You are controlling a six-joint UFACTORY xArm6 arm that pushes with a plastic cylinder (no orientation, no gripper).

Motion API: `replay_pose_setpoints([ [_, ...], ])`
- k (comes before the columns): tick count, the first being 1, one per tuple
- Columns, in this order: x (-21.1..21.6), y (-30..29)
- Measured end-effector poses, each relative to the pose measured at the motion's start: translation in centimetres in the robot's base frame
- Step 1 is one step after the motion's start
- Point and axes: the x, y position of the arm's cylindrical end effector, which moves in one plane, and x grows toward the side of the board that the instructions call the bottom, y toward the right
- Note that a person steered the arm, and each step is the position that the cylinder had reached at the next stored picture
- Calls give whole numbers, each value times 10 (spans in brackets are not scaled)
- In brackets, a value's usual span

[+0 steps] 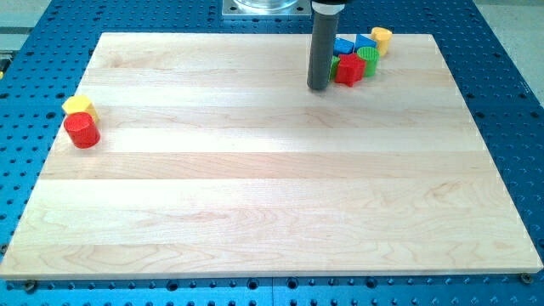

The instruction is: Move the heart above the triangle

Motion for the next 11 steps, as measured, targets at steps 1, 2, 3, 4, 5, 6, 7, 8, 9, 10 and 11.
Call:
replay_pose_setpoints([
  [1,0,0],
  [2,3,-1],
  [3,17,-15],
  [4,88,0],
  [5,92,104],
  [6,14,155],
  [7,-68,172],
  [8,-89,126],
  [9,-86,109],
  [10,-61,116],
  [11,-26,116],
])
